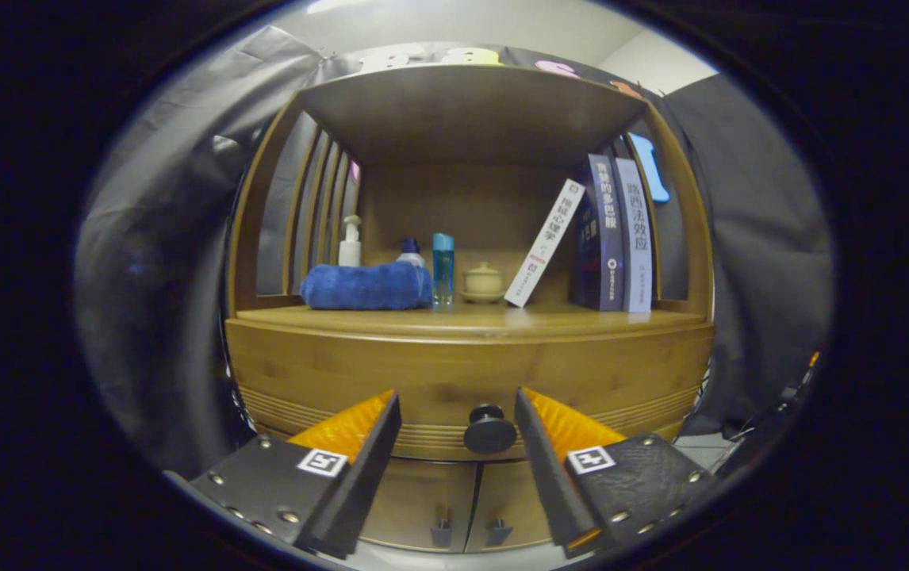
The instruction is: Pull open the drawer, take out the items inside it, and place them on the countertop above the cabinet.
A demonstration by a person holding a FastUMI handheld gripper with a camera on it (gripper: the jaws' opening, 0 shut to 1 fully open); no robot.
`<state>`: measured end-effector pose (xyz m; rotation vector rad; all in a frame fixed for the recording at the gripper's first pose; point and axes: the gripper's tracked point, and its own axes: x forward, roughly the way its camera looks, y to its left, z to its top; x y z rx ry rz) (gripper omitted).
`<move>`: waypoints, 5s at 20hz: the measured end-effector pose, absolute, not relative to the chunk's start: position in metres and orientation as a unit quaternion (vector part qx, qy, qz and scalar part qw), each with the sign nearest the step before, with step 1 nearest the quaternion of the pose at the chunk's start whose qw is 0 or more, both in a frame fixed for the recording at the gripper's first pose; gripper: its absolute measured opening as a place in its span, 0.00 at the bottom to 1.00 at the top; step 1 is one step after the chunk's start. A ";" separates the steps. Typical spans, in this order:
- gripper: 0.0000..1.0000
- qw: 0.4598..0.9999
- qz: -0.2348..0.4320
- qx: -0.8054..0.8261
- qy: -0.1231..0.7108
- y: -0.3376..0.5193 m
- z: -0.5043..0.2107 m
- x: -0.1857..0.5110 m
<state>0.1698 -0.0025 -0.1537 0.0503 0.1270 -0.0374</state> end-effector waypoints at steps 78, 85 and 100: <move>0.94 0.840 0.013 -0.017 0.542 -0.013 -0.212 0.071; 0.39 0.837 0.026 -0.034 0.546 -0.016 -0.220 0.068; 0.32 0.971 0.057 0.035 0.228 -0.006 -0.071 0.125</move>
